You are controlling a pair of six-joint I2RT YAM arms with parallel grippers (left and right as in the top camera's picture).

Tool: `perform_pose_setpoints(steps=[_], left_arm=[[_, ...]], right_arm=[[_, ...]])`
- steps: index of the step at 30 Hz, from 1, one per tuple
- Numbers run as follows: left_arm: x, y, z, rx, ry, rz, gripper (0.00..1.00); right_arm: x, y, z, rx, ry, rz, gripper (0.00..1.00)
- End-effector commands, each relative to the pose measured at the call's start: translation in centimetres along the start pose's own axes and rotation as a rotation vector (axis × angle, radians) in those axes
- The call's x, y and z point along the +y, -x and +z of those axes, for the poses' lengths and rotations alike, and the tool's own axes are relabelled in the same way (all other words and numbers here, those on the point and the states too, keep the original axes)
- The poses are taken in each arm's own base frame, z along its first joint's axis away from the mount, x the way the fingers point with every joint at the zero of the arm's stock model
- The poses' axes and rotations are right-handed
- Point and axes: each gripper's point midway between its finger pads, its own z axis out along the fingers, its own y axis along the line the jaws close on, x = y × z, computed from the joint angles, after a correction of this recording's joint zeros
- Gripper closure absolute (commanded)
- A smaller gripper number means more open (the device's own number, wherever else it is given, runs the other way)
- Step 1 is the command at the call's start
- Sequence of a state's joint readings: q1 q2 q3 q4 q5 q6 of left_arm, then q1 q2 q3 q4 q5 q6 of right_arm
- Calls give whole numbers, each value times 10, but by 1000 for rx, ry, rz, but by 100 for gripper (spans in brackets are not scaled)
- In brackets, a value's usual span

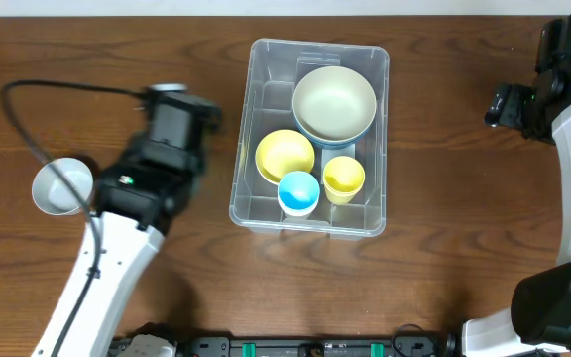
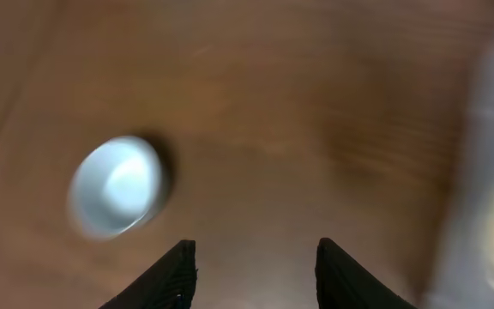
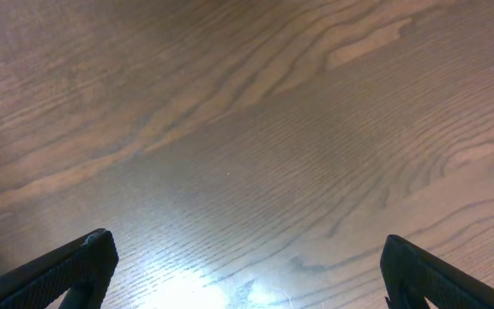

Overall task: Pack container
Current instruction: 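Lift left gripper out and move it left to the grey bowl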

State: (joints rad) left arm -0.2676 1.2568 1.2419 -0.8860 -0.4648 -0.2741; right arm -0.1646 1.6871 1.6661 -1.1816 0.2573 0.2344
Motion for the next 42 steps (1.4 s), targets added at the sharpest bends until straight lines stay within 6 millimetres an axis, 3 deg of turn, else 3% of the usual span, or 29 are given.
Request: perform_pose_setpoints(steps=[1, 8, 10, 15, 19, 22, 27, 39, 42], left_arm=[[49, 2, 14, 32, 148, -168, 53], [111, -4, 55, 104, 296, -376, 51], [121, -7, 67, 127, 324, -397, 43], [134, -19, 106, 197, 378, -420, 38], [139, -29, 138, 246, 403, -412, 27], [139, -40, 161, 293, 399, -391, 25], [122, -57, 198, 378, 270, -359, 25], [112, -80, 232, 446, 198, -393, 24], [111, -84, 237, 457, 194, -373, 29]], right_arm=[[-3, 5, -9, -27, 5, 28, 1], [-3, 5, -9, -27, 5, 28, 1], [-3, 5, -9, -27, 5, 28, 1], [-3, 5, -9, -27, 5, 28, 1], [-3, 5, -9, -26, 4, 28, 1], [-3, 5, -9, -27, 5, 28, 1], [-3, 5, -9, -26, 4, 28, 1], [-3, 5, -9, -26, 4, 28, 1], [-3, 5, -9, -27, 5, 28, 1]])
